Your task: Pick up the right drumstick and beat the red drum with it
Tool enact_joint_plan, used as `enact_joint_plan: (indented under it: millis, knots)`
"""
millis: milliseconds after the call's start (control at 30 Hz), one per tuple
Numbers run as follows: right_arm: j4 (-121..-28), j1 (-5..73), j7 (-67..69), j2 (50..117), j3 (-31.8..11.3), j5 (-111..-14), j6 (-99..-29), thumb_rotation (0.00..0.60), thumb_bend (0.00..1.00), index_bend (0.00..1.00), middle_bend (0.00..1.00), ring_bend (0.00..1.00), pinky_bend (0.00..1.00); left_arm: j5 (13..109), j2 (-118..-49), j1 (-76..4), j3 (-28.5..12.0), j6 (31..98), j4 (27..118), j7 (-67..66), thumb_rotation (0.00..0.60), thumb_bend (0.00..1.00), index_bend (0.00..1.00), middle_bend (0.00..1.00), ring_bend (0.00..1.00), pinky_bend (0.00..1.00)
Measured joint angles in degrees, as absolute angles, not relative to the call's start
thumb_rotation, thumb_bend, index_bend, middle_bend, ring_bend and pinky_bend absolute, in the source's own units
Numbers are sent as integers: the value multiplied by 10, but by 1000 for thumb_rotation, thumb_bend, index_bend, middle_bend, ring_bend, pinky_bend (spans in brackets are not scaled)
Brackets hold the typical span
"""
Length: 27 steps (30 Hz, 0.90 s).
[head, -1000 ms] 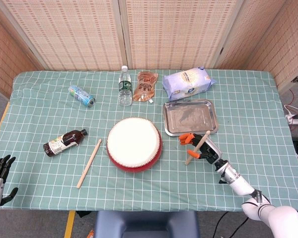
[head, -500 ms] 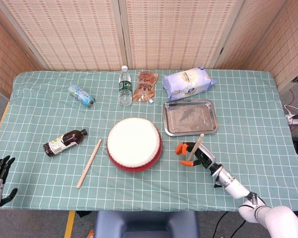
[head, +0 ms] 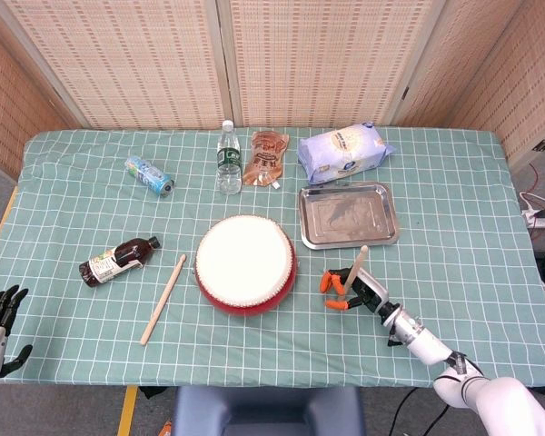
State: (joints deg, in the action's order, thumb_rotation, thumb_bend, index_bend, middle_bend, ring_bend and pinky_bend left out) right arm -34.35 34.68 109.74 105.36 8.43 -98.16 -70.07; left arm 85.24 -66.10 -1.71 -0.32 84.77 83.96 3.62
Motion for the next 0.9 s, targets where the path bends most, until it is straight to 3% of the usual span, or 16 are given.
enact_joint_plan:
  millis: [333,533,600,733,767,833,867,900]
  knots:
    - [-328,349,1084,1066,94,-985,-689,600,116,880,588,527,426,853,-663,-19,-3,845,837,36,600,235,0,0,0,4]
    - [-316,353,1073,1076,99,-990,-685,600,116,977,653,597,462,854,-664,-20,-2,842,837,35,600,235,0,0,0,4]
    - [-314,353,1071,1079,98,-989,-686,600,116,990,686,635,486,854,-663,-20,-2,842,837,35,600,235,0,0,0,4]
    - [-304,354,1069,1091,91,-982,-687,600,123,1000,818,796,641,853,-663,-21,-3,841,836,35,600,236,0,0,0,4]
    - [-303,354,1069,1093,90,-981,-686,600,173,1000,845,830,692,853,-664,-21,-3,840,836,35,600,235,0,0,0,4]
    - [-298,353,1068,1100,87,-978,-687,600,373,1000,894,889,769,852,-664,-21,-3,839,835,34,600,235,0,0,0,4]
    - [-296,353,1069,1102,85,-976,-688,600,531,1000,925,924,813,852,-664,-21,-3,839,835,34,600,235,0,0,0,4]
    - [-293,352,1068,1105,84,-974,-688,600,626,1000,946,948,841,852,-664,-21,-3,838,835,34,600,236,0,0,0,4]
